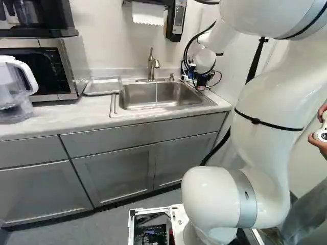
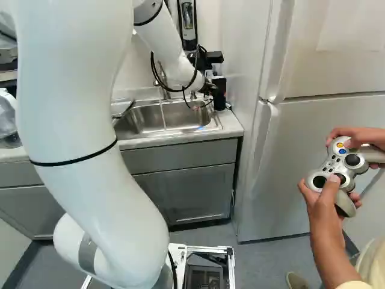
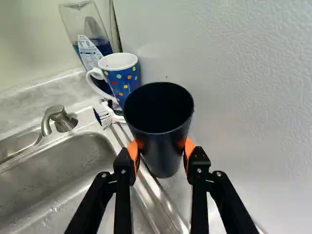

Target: Rinse the cup and place it in the tray

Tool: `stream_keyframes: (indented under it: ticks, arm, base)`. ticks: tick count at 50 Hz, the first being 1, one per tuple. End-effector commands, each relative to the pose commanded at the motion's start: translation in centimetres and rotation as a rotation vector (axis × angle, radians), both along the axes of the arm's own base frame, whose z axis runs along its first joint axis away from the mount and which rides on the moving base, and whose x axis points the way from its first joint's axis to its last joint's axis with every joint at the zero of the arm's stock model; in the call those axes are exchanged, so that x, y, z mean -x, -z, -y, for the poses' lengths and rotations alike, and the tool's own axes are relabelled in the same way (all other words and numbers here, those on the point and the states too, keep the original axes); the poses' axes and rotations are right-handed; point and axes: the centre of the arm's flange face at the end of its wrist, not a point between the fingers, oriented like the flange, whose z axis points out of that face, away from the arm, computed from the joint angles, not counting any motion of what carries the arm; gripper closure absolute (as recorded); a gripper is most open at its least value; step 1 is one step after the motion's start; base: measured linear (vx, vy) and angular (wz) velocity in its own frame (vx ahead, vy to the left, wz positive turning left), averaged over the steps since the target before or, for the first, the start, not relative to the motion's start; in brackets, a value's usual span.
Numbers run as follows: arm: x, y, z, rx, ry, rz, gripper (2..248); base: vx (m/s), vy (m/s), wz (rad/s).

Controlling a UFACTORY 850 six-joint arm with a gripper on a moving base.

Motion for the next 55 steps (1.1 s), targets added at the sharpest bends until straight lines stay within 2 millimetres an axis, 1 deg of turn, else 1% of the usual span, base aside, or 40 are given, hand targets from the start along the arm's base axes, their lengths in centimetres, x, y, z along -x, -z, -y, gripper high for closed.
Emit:
stream_keyframes:
  ticks: [20, 47, 55]
  arm:
    - [0.0, -0.2, 0.0, 0.001, 0.000, 0.003, 139]
    - [0.6, -3.1, -0.1, 0.010, 0.000, 0.056, 139]
    - [0.8, -4.1, -0.7, 0.013, -0.010, 0.073, 139]
  base:
    - [0.000, 0.000, 0.000]
    - [0.000, 0.000, 0.000]
    - [0.000, 0.000, 0.000]
